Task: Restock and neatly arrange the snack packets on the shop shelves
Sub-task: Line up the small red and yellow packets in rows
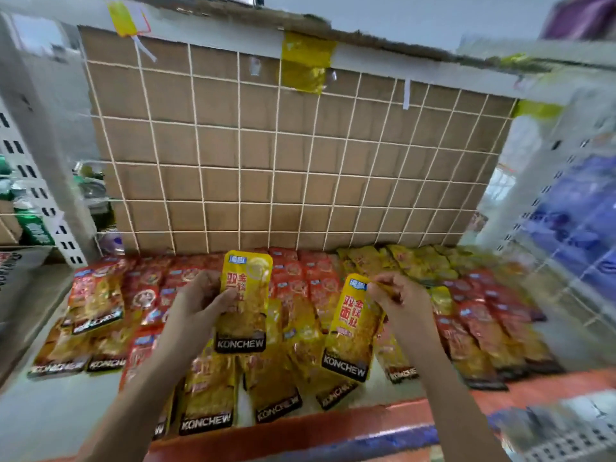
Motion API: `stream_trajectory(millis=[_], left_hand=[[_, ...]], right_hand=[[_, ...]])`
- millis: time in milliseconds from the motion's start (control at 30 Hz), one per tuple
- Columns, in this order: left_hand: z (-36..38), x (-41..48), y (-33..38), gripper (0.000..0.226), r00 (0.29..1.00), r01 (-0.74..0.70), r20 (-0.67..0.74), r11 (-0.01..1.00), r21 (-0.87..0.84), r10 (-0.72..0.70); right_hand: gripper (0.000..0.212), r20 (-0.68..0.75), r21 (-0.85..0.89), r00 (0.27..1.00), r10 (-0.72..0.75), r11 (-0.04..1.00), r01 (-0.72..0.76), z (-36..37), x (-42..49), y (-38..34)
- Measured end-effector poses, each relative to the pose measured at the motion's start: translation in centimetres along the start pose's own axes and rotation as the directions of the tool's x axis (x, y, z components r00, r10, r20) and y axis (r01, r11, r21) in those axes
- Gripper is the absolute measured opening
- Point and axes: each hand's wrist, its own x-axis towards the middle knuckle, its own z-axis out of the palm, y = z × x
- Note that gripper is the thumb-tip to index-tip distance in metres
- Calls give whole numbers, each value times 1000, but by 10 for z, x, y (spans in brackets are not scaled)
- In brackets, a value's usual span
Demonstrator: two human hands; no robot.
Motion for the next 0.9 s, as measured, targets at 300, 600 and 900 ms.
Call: stream_trajectory(millis=[300,600,900], left_hand=[[112,30,-1,11,996,31,86,999,-18,-30],[206,61,-5,14,990,117,72,993,24,-118],[239,96,-27,50,989,145,6,967,208,-149]], right_hand=[[16,-101,2,994,44,999,-44,-94,49,59],[22,-91,14,996,0,1000,1,-141,117,104],[6,11,-25,997,73,997,-73,-112,175,135]])
